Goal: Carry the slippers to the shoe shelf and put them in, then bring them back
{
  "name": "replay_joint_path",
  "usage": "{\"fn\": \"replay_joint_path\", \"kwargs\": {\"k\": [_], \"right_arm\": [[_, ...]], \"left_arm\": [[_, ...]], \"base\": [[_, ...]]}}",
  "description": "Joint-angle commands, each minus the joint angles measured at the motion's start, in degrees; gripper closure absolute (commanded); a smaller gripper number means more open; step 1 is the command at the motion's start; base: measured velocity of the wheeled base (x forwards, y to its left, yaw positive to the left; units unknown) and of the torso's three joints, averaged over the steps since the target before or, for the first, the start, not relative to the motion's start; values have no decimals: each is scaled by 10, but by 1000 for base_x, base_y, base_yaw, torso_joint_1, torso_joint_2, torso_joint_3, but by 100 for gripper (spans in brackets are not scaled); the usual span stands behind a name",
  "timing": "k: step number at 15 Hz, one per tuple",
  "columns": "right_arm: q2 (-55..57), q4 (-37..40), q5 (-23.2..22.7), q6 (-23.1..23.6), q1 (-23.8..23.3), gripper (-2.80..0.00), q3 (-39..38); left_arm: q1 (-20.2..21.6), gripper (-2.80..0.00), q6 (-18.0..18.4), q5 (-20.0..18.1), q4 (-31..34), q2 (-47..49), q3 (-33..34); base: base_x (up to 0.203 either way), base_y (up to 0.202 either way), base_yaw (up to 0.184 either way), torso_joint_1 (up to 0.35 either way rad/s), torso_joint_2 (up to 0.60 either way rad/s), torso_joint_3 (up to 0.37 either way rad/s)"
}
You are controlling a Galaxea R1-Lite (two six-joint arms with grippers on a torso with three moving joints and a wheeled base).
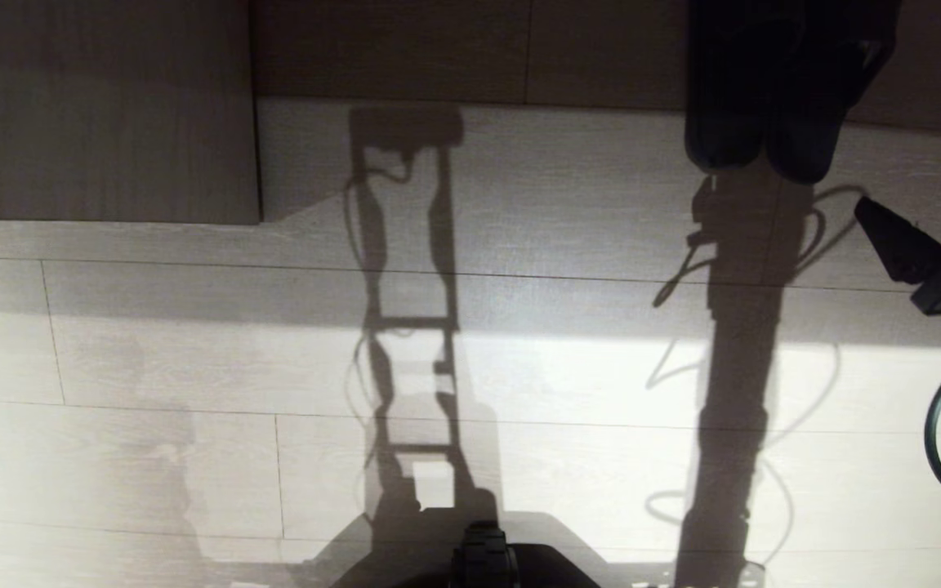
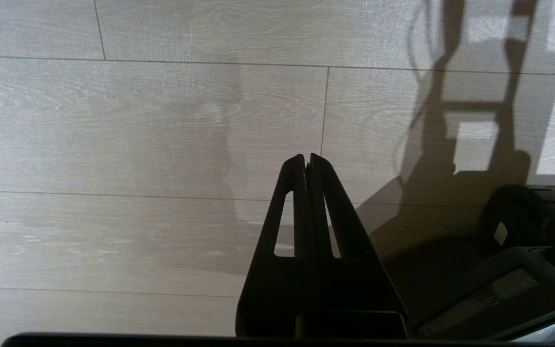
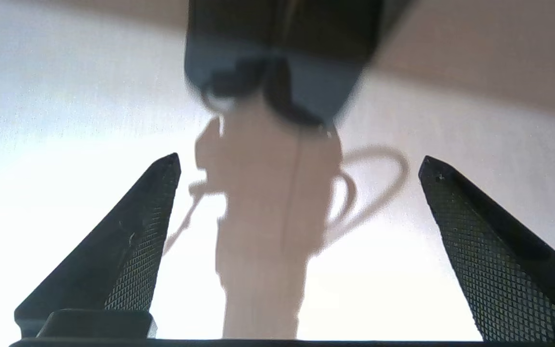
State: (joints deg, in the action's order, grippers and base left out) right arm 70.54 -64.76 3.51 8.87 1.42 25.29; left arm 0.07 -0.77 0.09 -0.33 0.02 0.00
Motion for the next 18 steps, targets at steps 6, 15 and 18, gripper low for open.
{"fn": "replay_joint_path", "kwargs": {"k": [6,15,18], "right_arm": [[-265,155,20,4,11,-280,-157],[-432,333,21,20,11,0,-242],[-540,450,21,14,12,0,-250]], "left_arm": [[0,0,0,0,0,0,0],[0,0,0,0,0,0,0],[0,0,0,0,0,0,0]], "base": [[0,0,0,0,0,0],[0,0,0,0,0,0],[0,0,0,0,0,0]]}}
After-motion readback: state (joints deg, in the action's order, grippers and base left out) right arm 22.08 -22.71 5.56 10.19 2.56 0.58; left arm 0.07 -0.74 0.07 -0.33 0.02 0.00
